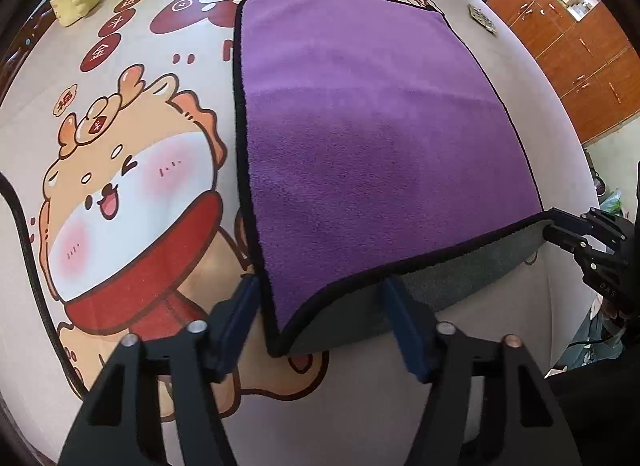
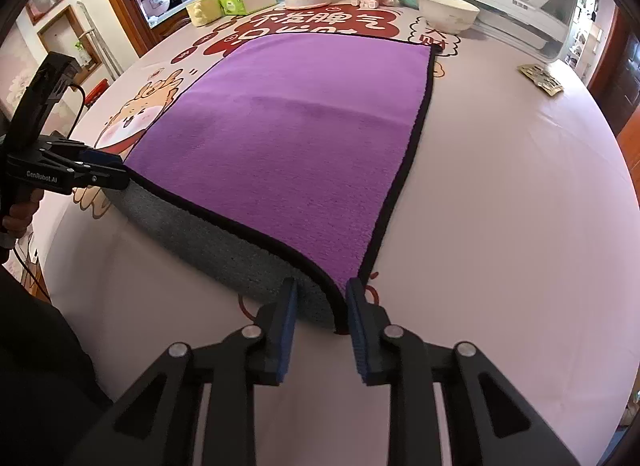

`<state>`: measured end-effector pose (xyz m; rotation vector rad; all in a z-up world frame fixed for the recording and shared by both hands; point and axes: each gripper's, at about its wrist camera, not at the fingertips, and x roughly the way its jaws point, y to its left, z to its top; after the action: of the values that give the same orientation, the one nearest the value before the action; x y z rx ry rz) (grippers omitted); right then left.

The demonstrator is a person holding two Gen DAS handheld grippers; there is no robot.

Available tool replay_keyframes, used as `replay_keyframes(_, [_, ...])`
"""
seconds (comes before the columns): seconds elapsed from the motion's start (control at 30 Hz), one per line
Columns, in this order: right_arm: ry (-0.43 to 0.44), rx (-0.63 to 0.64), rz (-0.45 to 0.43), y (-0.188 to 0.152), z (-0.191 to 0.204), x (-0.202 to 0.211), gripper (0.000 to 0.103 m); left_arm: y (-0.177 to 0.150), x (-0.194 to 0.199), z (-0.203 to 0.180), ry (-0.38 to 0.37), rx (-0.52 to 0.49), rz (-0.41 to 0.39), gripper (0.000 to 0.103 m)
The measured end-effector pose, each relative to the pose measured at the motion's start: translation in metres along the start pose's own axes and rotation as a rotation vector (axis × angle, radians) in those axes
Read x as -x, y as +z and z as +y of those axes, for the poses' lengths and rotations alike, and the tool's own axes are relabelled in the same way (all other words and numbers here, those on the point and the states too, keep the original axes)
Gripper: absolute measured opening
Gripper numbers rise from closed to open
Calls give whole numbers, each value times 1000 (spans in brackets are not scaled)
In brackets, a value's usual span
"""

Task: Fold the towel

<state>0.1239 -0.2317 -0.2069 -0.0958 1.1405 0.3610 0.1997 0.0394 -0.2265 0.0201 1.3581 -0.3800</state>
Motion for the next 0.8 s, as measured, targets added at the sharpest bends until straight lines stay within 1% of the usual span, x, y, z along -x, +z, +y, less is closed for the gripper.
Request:
replay_keyframes(0.13, [-6,-2,-4,-1,0,1,21,-4,7,10,-14,15,-13,51])
replay_keyframes(0.37, [-9,-1,-8,-2,1,2,21,-9,20,19,-10,19,-30,51])
replay_keyframes(0.47, [-9,0,-6,-2,1,3,21,-12,19,14,-12,12,-26,51])
replay_keyframes(0.63, [-9,0,-7,-2,1,4,17,-12,17,5,-12,-8,-26,50])
replay_keyframes(0.7, [-9,0,-6,-2,1,4,16,-13,16,3,-10,-11,-26,42])
replay_keyframes(0.73, [-10,1,-7,-2,1,4,15,-13,16,2,-10,-11,-25,40])
replay_keyframes(0.8, [-8,1,-7,-2,0,4,14,-13,16,3,-9,-14,-26,32])
